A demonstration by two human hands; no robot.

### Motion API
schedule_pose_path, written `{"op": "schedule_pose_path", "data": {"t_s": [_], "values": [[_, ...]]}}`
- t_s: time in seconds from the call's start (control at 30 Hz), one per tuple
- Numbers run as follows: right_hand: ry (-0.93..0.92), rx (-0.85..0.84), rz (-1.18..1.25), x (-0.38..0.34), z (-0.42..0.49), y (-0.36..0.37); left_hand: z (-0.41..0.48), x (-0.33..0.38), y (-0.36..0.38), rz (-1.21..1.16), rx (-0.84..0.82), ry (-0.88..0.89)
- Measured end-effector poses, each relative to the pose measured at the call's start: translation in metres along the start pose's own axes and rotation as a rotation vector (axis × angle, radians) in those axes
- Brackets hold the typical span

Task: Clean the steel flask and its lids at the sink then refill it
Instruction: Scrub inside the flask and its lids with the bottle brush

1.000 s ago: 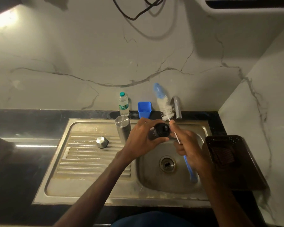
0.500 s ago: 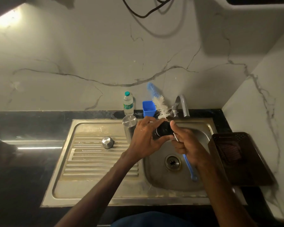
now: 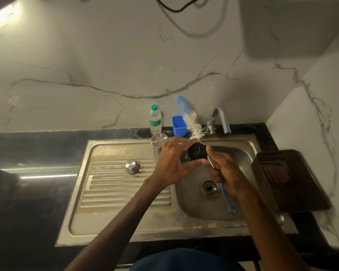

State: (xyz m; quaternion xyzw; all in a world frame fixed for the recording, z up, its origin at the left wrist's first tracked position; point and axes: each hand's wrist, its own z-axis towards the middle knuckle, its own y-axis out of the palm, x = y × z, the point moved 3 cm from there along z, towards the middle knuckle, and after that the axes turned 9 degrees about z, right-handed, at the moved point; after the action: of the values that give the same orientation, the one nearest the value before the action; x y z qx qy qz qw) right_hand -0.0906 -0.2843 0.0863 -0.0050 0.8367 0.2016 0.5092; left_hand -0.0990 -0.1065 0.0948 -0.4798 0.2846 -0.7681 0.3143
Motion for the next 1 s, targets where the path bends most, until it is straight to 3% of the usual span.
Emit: {"op": "schedule_pose_path", "data": {"t_s": [0.27, 0.57, 0.83, 1.0], "values": [[-0.002, 0.043, 0.06, 0.005, -0.001, 0.018, -0.005, -0.016, -0.001, -0.146, -0.1, -0.041], [0.022, 0.108, 0.066, 0.02, 0.018, 0.03, -0.015, -0.036, -0.018, -0.266, -0.028, -0.109], [0.056, 0.122, 0.008, 0.017, 0.043, 0.041, -0.029, -0.085, -0.04, -0.408, 0.111, -0.363], [0.083, 0.107, 0.044, 0.027, 0.065, 0.045, -0.035, -0.115, -0.049, -0.349, 0.16, -0.483]]}}
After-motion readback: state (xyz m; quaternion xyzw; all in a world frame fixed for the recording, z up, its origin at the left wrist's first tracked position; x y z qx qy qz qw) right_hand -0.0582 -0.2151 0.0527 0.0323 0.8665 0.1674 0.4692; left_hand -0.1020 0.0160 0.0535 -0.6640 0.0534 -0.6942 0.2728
